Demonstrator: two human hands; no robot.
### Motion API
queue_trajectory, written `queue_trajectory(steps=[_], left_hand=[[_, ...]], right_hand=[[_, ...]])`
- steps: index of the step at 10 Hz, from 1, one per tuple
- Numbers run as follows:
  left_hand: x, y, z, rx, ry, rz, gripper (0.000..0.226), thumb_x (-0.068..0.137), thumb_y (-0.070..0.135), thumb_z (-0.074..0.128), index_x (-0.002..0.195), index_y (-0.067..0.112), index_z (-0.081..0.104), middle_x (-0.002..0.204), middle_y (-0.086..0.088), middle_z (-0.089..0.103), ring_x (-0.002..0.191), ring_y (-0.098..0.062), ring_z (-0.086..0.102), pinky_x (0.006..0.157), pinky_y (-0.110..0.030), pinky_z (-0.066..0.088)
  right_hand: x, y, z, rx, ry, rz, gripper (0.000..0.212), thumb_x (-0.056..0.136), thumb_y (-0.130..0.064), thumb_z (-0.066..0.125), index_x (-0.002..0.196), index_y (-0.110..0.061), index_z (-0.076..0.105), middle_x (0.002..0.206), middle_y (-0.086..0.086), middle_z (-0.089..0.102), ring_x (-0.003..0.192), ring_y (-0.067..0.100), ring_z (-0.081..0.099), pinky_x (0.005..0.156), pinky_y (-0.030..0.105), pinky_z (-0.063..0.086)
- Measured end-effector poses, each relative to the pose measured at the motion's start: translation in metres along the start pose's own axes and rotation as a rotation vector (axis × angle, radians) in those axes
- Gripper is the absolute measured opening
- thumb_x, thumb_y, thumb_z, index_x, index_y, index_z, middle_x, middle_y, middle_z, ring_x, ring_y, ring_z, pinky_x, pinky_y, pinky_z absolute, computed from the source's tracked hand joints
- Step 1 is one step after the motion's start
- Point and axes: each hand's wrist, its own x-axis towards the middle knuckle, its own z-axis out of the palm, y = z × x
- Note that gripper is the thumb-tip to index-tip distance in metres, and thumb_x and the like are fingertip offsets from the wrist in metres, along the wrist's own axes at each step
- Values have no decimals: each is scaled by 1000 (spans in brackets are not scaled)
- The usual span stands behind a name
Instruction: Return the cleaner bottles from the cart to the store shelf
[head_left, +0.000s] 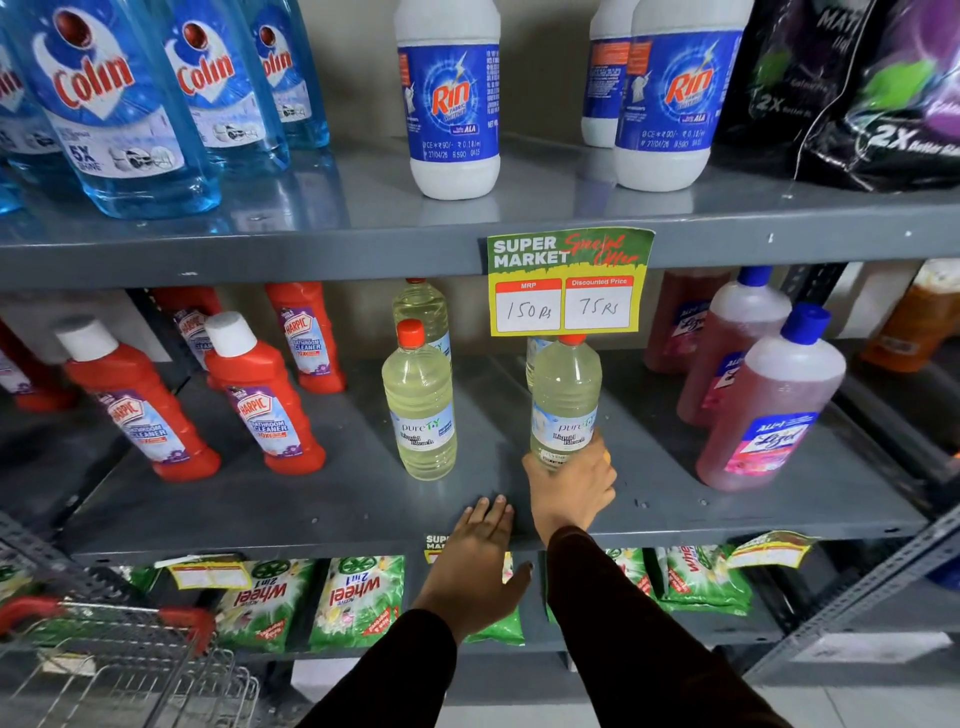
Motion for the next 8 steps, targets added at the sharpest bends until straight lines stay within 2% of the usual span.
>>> queue_trajectory(steps=[6,7,8], left_hand=[[0,1,-1,-26,5,-13,76,92,51,41,151,9,20,161,-7,19,149,-21,10,121,-32,2],[0,3,-10,-305,50,-77,66,93,46,49,146,10,36,154,-6,36,145,-17,26,120,-29,16],[2,-12,-26,-688,392,-465,41,86,42,62,117,16,68,101,3,76,88,10,64,84,-20,49]], right_hand=[[0,-3,-6,12,-5,25,91,55,-46,90,127,-13,46,122,12,62,116,37,55,95,51,44],[0,-5,-12,33,-38,42,93,47,-47,94,123,-16,50,119,11,64,113,38,59,94,52,47],[5,-6,-20,120,-85,86,98,38,-39,98,122,-15,53,117,10,67,112,37,61,95,51,51]])
